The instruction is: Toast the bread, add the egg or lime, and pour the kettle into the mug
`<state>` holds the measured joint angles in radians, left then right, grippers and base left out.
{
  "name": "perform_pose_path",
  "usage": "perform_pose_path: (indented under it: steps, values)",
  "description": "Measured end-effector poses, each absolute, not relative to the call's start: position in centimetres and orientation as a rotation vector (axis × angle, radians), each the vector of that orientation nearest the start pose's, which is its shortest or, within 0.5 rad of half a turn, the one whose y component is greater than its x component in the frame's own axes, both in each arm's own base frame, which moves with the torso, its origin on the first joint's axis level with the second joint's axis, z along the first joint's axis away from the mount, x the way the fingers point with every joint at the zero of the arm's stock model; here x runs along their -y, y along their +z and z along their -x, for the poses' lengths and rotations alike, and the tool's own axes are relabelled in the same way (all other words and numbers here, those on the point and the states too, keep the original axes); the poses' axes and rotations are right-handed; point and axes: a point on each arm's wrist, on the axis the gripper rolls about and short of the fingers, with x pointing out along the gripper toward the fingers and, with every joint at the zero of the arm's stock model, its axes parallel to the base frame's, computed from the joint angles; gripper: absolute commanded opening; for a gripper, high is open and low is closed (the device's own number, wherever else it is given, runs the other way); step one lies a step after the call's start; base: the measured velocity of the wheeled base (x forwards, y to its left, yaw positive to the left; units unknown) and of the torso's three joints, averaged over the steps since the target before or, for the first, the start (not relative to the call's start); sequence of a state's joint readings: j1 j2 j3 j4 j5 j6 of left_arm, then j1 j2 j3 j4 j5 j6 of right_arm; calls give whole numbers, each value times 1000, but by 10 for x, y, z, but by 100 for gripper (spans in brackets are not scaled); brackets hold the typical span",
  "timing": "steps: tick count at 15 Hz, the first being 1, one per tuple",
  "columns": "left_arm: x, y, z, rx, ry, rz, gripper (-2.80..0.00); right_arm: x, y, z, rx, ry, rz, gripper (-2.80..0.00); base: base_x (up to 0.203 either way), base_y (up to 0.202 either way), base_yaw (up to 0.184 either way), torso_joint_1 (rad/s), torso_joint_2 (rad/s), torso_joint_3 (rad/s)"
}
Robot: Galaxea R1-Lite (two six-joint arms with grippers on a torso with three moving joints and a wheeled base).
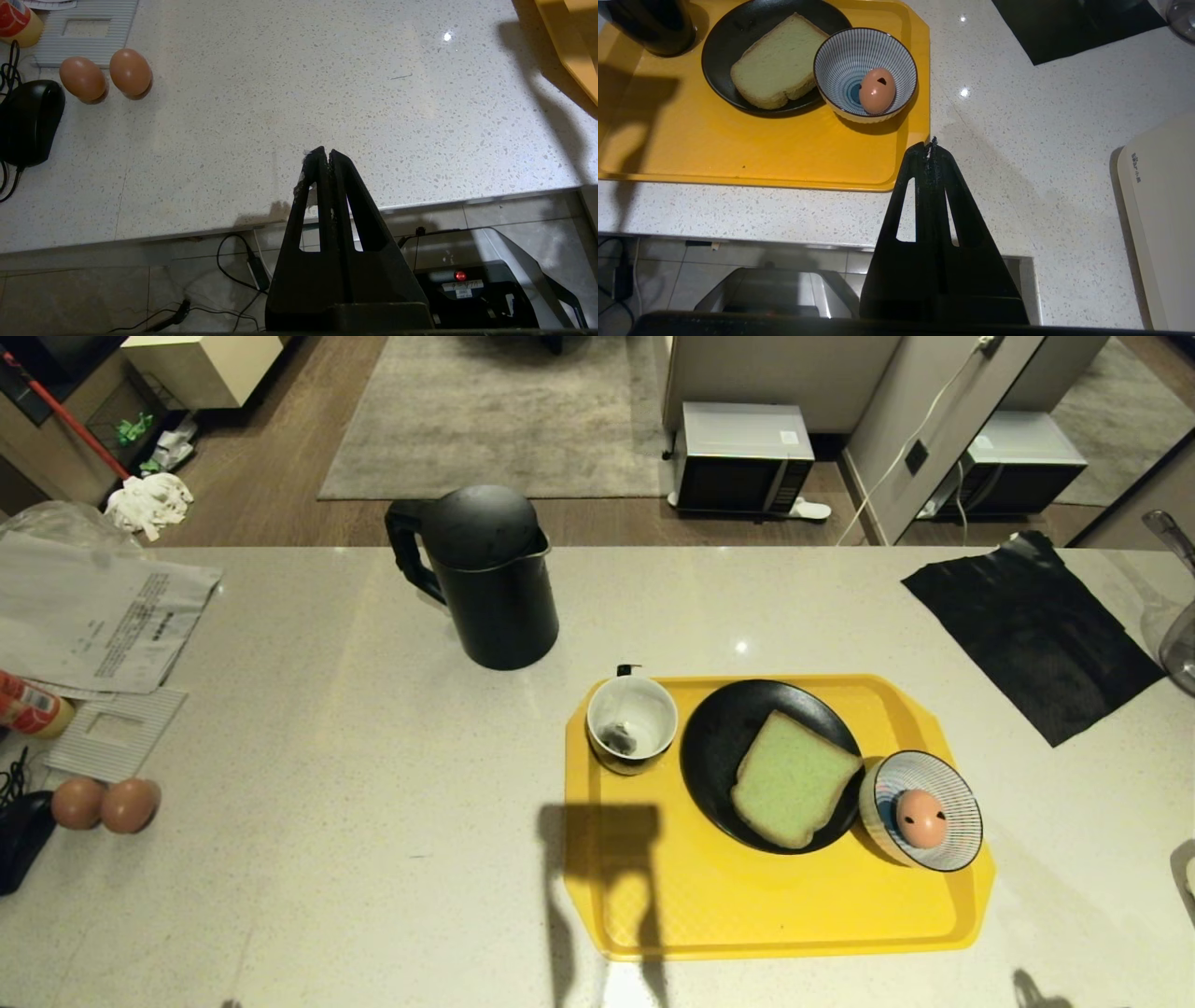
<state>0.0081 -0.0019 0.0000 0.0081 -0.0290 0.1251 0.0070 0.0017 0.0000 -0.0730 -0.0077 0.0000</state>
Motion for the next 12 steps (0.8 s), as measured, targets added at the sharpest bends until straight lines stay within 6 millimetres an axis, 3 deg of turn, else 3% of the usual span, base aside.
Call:
perform_pose_path:
  steps: [12]
  values:
    - [1, 75, 23, -5, -21, -125, -280, 0, 83, 23, 71, -1, -4, -280, 0, 0, 0, -61, 123, 62]
